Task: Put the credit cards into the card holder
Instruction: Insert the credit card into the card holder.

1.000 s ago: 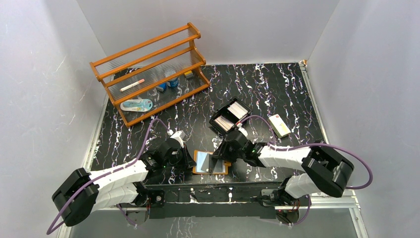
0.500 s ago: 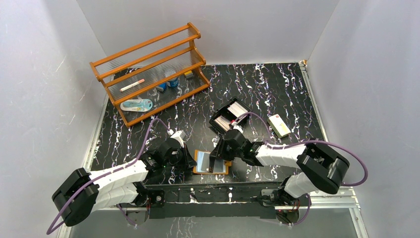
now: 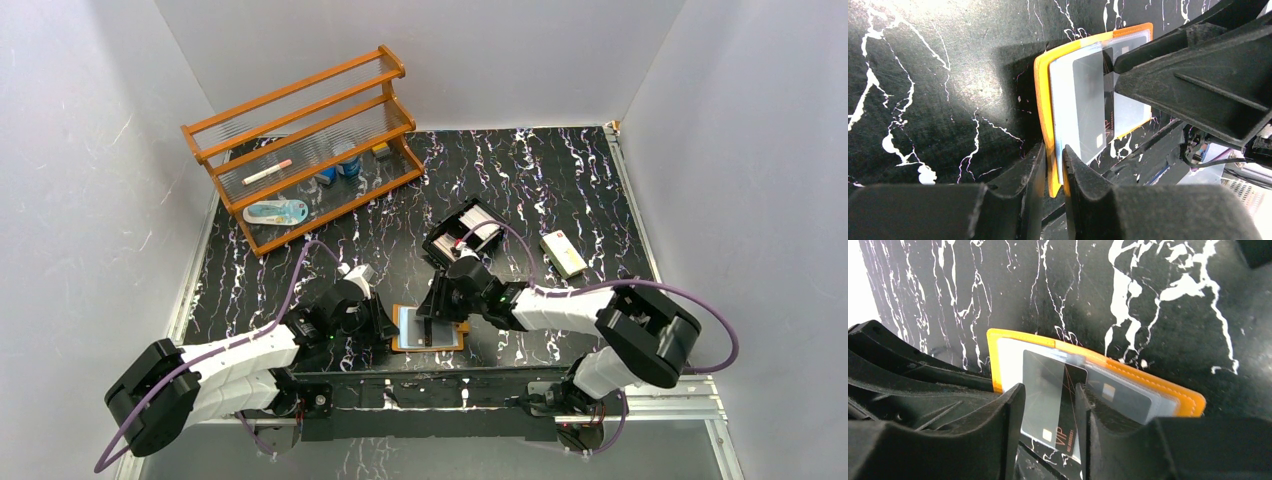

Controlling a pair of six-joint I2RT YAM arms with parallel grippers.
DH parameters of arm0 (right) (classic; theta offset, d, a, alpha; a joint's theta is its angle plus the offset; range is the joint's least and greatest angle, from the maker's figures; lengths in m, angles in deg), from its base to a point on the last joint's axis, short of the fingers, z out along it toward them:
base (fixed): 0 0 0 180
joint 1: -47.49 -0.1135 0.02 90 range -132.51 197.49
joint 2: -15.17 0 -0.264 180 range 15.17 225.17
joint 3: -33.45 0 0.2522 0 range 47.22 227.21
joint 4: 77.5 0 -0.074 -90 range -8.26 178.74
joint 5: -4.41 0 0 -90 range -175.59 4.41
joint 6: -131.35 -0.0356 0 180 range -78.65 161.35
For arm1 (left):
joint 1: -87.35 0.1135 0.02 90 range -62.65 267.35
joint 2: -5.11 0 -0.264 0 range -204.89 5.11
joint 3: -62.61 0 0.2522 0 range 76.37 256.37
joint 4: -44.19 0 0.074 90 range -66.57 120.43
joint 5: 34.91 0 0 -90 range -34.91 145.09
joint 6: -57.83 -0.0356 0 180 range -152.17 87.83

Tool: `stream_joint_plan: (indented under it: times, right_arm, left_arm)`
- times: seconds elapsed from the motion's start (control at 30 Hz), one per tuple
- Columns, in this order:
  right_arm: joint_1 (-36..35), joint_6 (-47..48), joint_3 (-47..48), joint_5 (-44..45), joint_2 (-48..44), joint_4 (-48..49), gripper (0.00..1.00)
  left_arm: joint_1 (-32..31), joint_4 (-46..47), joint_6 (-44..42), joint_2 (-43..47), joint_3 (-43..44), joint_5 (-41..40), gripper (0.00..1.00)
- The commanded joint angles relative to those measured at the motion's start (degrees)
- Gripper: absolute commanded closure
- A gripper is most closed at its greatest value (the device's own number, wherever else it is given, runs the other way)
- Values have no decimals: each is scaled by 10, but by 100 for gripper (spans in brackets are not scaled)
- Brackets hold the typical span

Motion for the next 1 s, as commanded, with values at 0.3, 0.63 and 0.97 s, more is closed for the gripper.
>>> stream_joint_plan:
  times: [0.3, 0.63, 0.97]
  right_arm:
    - [-10, -58, 19, 22, -21, -65, 47]
    - [-23, -80, 17, -17, 5, 14, 48]
    - [-23, -79, -4, 8, -38, 10, 49]
  left_arm:
    - [-2, 45, 9, 1, -12, 23, 98]
    - [-2, 57, 8, -10, -10, 35, 100]
    - [-2, 41, 7, 0, -9, 25, 100]
